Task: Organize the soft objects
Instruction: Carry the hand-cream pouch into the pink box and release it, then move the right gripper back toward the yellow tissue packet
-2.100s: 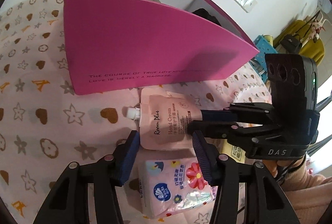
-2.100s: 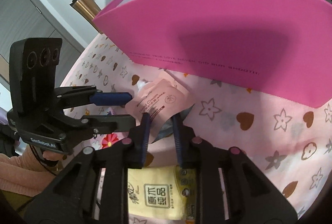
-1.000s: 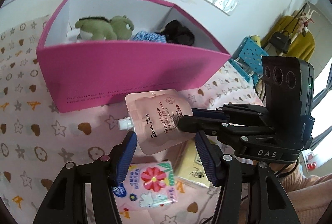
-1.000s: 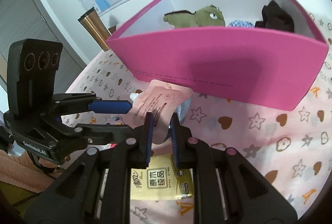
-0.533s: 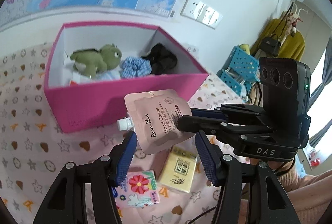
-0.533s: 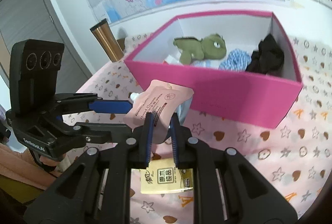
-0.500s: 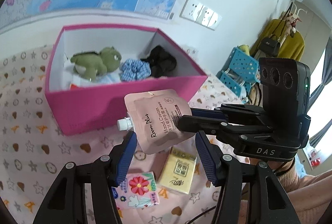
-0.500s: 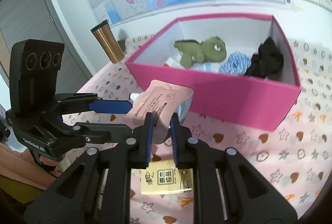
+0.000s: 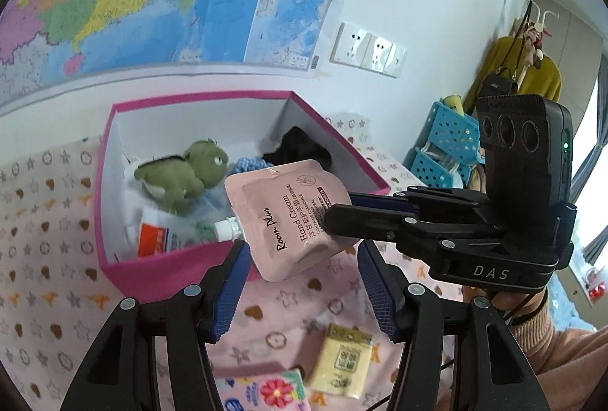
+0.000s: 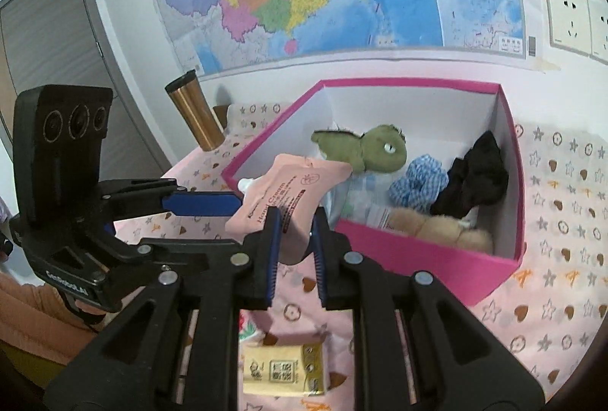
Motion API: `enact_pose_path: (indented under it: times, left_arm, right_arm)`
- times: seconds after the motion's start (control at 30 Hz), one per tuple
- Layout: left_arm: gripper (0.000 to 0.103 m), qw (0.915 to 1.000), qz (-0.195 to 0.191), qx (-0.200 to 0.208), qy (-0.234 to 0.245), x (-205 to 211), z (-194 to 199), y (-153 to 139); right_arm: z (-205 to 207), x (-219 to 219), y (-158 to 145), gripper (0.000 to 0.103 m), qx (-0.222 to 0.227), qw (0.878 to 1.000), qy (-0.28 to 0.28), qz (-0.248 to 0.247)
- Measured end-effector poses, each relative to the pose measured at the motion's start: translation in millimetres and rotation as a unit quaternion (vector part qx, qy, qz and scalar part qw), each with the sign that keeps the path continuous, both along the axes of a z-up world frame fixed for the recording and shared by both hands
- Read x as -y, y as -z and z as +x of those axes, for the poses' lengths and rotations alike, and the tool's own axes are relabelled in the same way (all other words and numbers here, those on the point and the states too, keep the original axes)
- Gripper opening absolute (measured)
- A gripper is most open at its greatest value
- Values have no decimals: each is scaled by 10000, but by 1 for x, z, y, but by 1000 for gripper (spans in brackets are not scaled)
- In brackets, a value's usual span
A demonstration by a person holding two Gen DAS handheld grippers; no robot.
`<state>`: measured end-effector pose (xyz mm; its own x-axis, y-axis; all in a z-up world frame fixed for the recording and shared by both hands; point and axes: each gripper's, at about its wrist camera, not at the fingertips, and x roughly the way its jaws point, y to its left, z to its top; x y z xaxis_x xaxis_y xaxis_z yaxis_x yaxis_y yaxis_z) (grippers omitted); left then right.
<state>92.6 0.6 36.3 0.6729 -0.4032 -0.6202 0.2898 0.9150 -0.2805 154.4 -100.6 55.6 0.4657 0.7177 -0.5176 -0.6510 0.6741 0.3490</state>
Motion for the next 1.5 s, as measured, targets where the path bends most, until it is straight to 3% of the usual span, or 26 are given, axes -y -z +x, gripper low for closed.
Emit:
enact_pose_path:
  times: [0.47, 1.1, 1.2, 1.3, 1.5]
  left_arm:
    - [59, 9997, 131, -49, -192, -5, 39, 0]
    - [58, 9985, 262, -370, -314, -10, 75, 23]
    - [58, 9978, 319, -433, -377, -12, 80, 29]
    - [58, 9961, 479, -485, -568, -12, 84, 35]
    - [58, 9965, 461, -259, -654, -15, 68, 28]
  right_arm:
    - [43, -1, 0, 18, -182, 9997, 98, 108]
    - [74, -9, 21, 18, -525, 9983, 253, -35]
    - [81, -11, 28, 21, -626, 9975, 312, -78]
    - [90, -11, 34, 33, -751, 9963, 408, -130]
    - [77, -5, 32, 33, -649, 9968, 443, -160]
